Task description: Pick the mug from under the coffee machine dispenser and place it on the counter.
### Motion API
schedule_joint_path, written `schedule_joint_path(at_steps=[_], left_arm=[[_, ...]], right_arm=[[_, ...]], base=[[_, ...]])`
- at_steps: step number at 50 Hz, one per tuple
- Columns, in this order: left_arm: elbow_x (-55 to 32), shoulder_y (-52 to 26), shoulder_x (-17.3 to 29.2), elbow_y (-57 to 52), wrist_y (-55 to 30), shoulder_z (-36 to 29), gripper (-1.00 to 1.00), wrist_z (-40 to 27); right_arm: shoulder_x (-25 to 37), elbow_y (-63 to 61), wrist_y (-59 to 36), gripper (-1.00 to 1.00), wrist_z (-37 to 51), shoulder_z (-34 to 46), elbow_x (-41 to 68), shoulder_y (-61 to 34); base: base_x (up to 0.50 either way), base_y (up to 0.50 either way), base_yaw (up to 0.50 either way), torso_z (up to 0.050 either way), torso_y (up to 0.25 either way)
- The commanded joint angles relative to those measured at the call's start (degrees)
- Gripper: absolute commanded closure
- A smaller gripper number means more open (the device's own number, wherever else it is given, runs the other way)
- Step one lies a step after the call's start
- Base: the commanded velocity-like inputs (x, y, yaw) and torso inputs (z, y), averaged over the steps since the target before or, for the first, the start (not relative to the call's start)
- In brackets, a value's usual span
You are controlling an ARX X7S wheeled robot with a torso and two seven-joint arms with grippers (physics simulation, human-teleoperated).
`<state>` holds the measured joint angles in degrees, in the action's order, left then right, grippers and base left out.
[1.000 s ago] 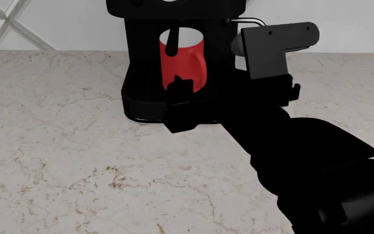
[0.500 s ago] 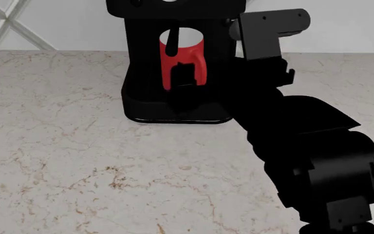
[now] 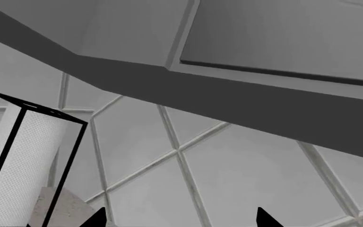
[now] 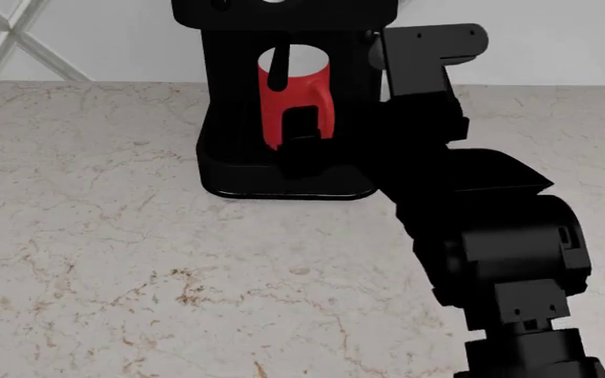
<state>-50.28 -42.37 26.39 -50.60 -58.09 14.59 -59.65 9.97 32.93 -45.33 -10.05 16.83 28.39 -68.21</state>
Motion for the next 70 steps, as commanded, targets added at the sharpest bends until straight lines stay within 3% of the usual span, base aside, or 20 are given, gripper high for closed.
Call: schedule_joint_path(at_steps=[1,14,28,66,67,70], left_arm=[[-0.4,0.0,0.2,0.1,0.2,0.1,-1.00,-0.3],[-0.7,0.1,0.4,0.2,0.6,0.0,-1.00,-0.5],[-0.9,0.2,0.5,0.4,0.8,-0.1,-1.00,-0.9],[-1.5,0.7,1.1,0.4,1.9,-0.2,-1.00,-1.6],[-1.6,0.7,1.1,0.4,1.9,-0.2,-1.00,-1.6],[-1.7,0.7,1.2,0.4,1.9,-0.2,-1.00,-1.6]], right_arm=[[-1.5,8.9,4.7,-1.00,-2.3,1.8,-2.0,-2.9],[-3.8,18.9,10.1,-1.00,-5.1,4.2,-4.3,-7.1],[-7.7,41.2,22.8,-1.00,-10.1,5.2,-6.6,-14.6],[-9.2,42.0,21.1,-1.00,-12.4,-8.1,-21.1,-13.9],[-9.3,42.0,21.4,1.00,-12.7,-8.3,-21.4,-14.0],[-9.6,42.0,21.7,1.00,-12.9,-8.6,-22.2,-14.2]], base=[[0.00,0.00,0.00,0.000,0.000],[0.00,0.00,0.00,0.000,0.000],[0.00,0.00,0.00,0.000,0.000],[0.00,0.00,0.00,0.000,0.000],[0.00,0.00,0.00,0.000,0.000],[0.00,0.00,0.00,0.000,0.000]])
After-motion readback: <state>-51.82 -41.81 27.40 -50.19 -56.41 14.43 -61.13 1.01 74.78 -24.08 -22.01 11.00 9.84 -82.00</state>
